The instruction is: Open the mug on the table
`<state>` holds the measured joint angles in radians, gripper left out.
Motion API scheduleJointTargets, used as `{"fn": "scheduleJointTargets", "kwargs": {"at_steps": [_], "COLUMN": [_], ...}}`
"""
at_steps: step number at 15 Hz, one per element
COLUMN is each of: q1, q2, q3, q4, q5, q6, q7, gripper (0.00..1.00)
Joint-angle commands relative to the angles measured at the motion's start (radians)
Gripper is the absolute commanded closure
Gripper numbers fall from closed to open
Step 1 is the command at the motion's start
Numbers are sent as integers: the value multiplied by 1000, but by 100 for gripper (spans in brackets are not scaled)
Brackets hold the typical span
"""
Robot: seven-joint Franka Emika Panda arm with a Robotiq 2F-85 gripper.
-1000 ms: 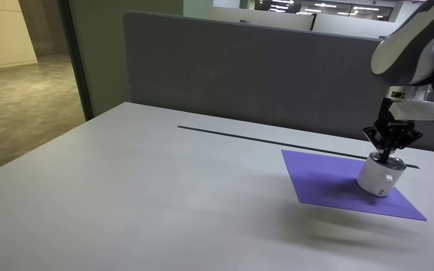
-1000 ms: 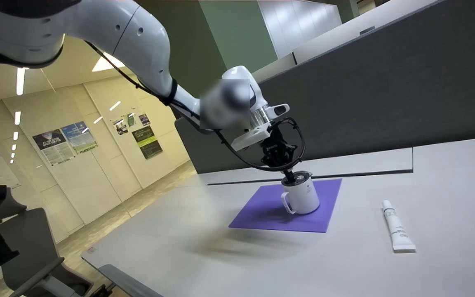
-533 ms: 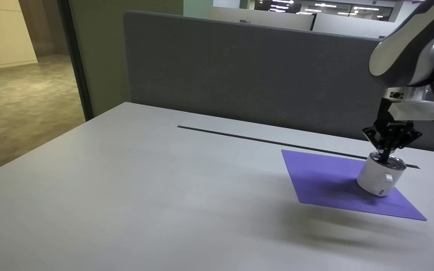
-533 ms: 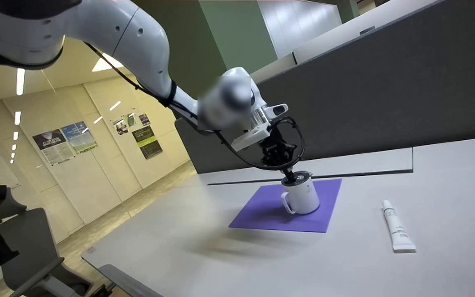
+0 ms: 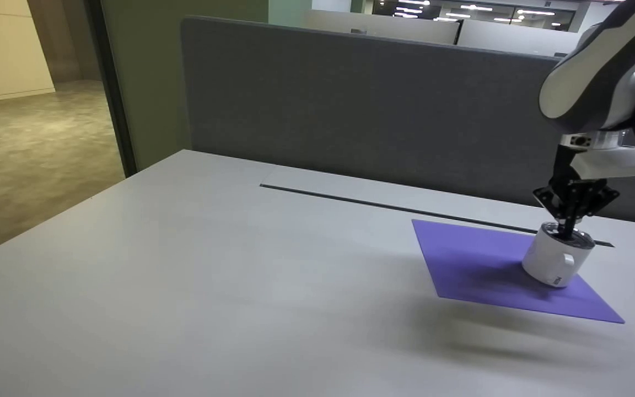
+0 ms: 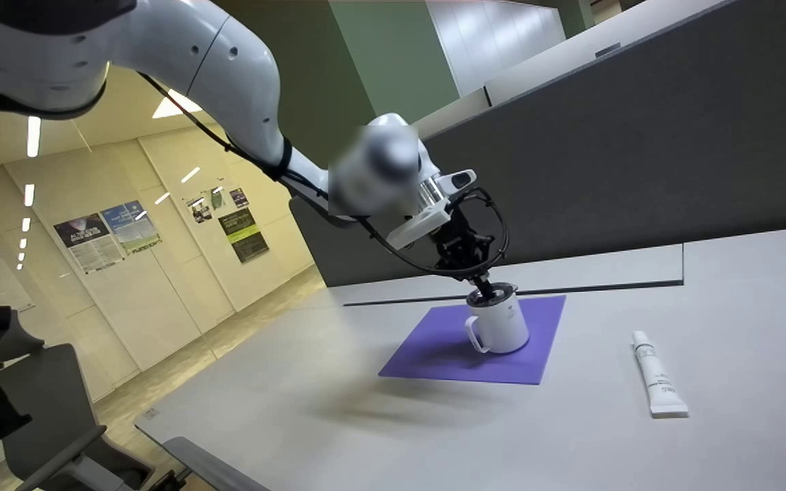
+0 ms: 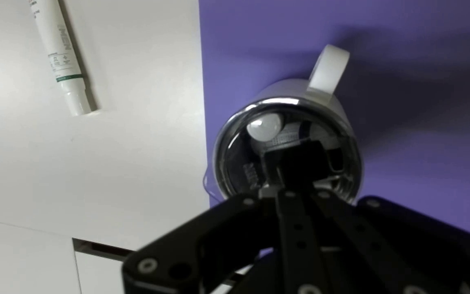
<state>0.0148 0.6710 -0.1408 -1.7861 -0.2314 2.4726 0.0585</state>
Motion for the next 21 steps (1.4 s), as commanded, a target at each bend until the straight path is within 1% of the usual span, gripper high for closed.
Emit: {"fn": "scheduleJointTargets", "kwargs": {"at_steps": [1,3,5,7,9,11,12,13,14,16,18,21], "q1": [14,9,-24,-56,-82,-109,-108,-111,-102,-104,-97,-92], "q2": [25,24,8,-39,-93,-150,-173,-192,-207,-231,-237,-232], "q3": [-26,-21,16,52,80,105,100,97,79,68,53,44], "q4": [26,27,31,31,34,41,56,62,74,85,90,88], "q5": [-34,-25,33,106,166,213,217,222,203,193,164,134], "q6": [7,9,3,-12,-46,-114,-190,-226,-281,-346,-378,-390], "q7": [26,21,-6,-31,-68,-123,-131,-133,-115,-106,-84,-76], "gripper": [100,100,100,100,100,100,74,72,67,53,39,19]}}
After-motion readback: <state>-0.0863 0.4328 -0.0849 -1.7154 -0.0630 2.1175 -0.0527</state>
